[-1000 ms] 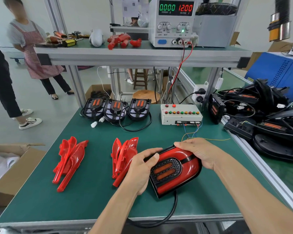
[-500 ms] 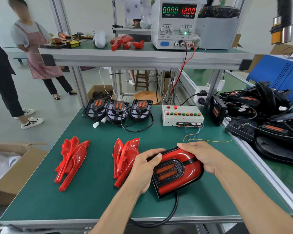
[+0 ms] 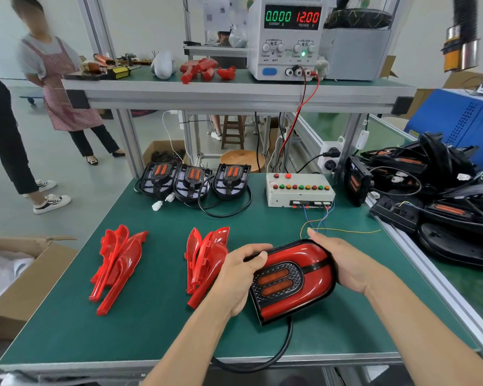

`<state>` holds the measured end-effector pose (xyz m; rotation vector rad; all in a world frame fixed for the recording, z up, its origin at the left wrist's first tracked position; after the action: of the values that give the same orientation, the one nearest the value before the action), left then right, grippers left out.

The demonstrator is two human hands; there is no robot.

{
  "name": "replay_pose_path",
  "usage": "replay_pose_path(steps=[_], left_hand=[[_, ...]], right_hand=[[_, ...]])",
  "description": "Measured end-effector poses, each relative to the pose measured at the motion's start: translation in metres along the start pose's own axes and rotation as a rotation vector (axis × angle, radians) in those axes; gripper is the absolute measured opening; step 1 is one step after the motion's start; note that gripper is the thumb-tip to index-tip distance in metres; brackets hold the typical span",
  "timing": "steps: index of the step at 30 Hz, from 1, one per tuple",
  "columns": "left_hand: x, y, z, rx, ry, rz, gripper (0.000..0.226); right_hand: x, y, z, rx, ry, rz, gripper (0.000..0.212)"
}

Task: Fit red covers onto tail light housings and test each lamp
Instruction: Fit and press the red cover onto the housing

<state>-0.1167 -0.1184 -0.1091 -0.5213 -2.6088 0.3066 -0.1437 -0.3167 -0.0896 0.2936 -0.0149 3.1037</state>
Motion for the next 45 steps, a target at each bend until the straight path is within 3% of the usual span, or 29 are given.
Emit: replay_pose_path(steps=[5, 12, 15, 19, 24, 29, 31, 35, 45], left_hand=[[0.002, 0.007, 0.003, 0.107, -0.030, -0.036, 0.025], [0.004, 0.014, 0.017, 0.258, 0.015, -0.117, 0.047], [0.008, 0.015, 0.021, 0.182, 0.008, -0.128, 0.033], [0.012, 0.009, 0.025, -0.046, -0.100, -0.140, 0.013], [0.015, 0.003, 0.023, 0.044, -0.107, -0.130, 0.023], [0.016, 0.001, 0.021, 0.134, -0.082, -0.178, 0.011], [0.017, 0.001, 0.020, 0.155, -0.092, -0.248, 0.023], [0.019, 0.003, 0.021, 0.204, -0.112, -0.339, 0.020], [0.021, -0.001, 0.018, 0.167, -0.127, -0.358, 0.023]], right_hand=[[0.003, 0.000, -0.002, 0.023, 0.037, 0.006, 0.054], [0.000, 0.000, -0.002, 0.014, 0.041, -0.006, 0.051], [0.001, 0.001, -0.002, -0.023, 0.038, 0.001, 0.039], [0.004, -0.001, -0.003, -0.054, 0.060, 0.029, 0.041], [0.006, -0.004, -0.005, -0.134, 0.009, 0.012, 0.041], [0.006, -0.010, -0.002, -0.119, -0.048, 0.057, 0.019], [0.005, -0.013, -0.001, -0.088, -0.066, 0.047, 0.023], [0.002, -0.017, 0.000, -0.028, -0.126, 0.018, 0.033], [0.010, -0.019, 0.002, -0.033, -0.153, 0.008, 0.042]])
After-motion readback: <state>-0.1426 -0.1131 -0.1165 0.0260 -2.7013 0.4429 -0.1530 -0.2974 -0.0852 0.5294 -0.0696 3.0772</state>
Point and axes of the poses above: each hand's wrist, its own x-axis away from the middle knuckle, its own y-axis out of the back of the hand, z = x × y, the point moved 7 cm from there along -x, towards the middle knuckle, and after that the axes turned 11 degrees about y, right-handed, at the moved point
